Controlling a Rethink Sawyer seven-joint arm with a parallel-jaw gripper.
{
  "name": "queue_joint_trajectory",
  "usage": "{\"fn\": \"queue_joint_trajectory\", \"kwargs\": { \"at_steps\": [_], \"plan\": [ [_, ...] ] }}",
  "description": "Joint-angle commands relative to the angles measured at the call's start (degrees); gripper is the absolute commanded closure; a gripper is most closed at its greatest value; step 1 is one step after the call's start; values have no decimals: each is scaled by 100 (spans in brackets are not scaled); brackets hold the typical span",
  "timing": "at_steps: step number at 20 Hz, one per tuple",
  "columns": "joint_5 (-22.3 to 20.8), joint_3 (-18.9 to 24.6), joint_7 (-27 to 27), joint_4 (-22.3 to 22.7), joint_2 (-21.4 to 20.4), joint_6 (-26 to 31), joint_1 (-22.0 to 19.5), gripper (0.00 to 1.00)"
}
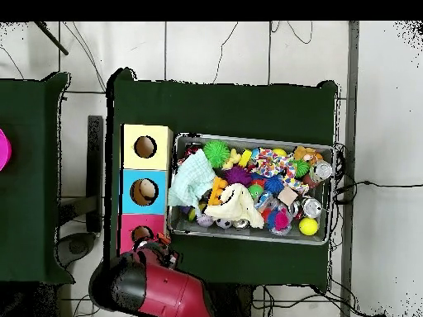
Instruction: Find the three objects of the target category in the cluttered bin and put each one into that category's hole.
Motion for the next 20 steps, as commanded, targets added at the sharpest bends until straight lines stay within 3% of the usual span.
{"fn": "queue_joint_trajectory", "kwargs": {
  "at_steps": [1, 8, 15, 20],
  "plan": [
    [390, 251, 1683, 214, 203, -253, 54, 100],
    [494, 350, 1815, 125, 327, -298, 193, 100],
    [772, 789, 2062, 251, 666, -990, 282, 100],
    [988, 673, 2140, -14, 826, -818, 590, 100]
  ]
}}
